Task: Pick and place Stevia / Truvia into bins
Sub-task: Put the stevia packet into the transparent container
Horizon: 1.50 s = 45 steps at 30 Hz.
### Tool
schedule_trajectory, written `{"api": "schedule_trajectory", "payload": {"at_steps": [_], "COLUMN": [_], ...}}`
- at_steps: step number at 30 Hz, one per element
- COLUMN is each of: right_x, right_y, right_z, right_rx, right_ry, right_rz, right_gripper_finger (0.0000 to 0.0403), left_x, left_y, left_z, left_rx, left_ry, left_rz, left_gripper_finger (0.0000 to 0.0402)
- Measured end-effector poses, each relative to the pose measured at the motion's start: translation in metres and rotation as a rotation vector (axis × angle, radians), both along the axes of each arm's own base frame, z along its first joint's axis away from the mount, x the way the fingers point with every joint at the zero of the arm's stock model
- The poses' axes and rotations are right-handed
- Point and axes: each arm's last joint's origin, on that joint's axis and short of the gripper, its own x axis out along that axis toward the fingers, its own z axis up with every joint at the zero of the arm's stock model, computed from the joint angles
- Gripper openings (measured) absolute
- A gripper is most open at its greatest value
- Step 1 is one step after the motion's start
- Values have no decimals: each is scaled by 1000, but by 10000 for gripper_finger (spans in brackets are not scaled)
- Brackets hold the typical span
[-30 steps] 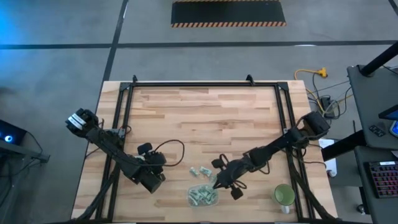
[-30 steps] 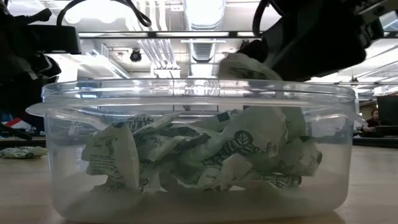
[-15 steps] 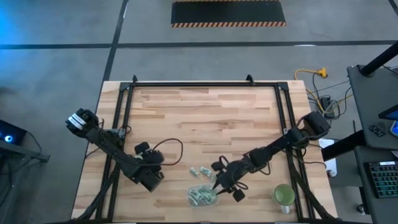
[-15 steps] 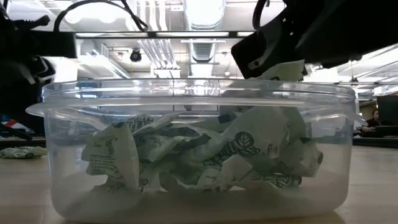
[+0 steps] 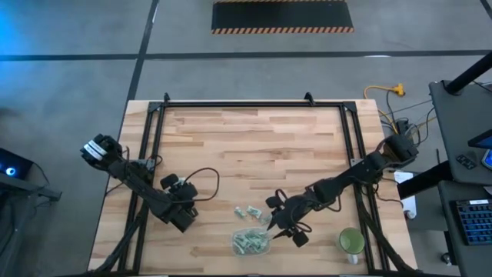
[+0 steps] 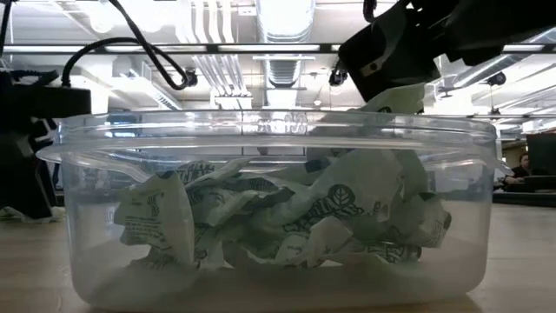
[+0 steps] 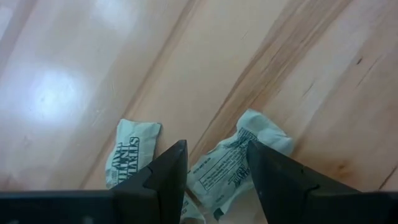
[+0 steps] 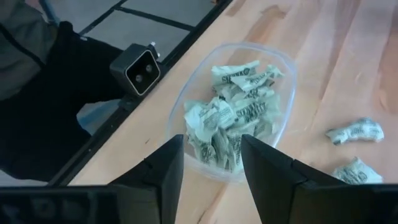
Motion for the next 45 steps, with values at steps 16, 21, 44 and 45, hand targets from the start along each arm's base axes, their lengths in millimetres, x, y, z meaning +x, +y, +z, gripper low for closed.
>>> {"api": "schedule_trajectory", "payload": {"at_steps": [16, 21, 44, 45], "right_x": [-8, -9, -31, -32], "right_y": [-4, -5, -36, -36], "right_z": [4, 3, -15, -15], "right_rx": [-31, -41, -503, -502], "right_ry": [55, 75, 253, 253], "right_rz": [-23, -25, -593, -593], "right_gripper_finger": [131, 130, 97, 96], "left_x": [3, 3, 78, 82], "left_y": [-6, -7, -61, -64], "left_z": [11, 12, 79, 79], "left_rx": [-208, -212, -129, -117], "left_ry": [-63, -63, -770, -803], "left_rz": [26, 5, -750, -810], "left_gripper_finger": [69, 7, 1, 1]}}
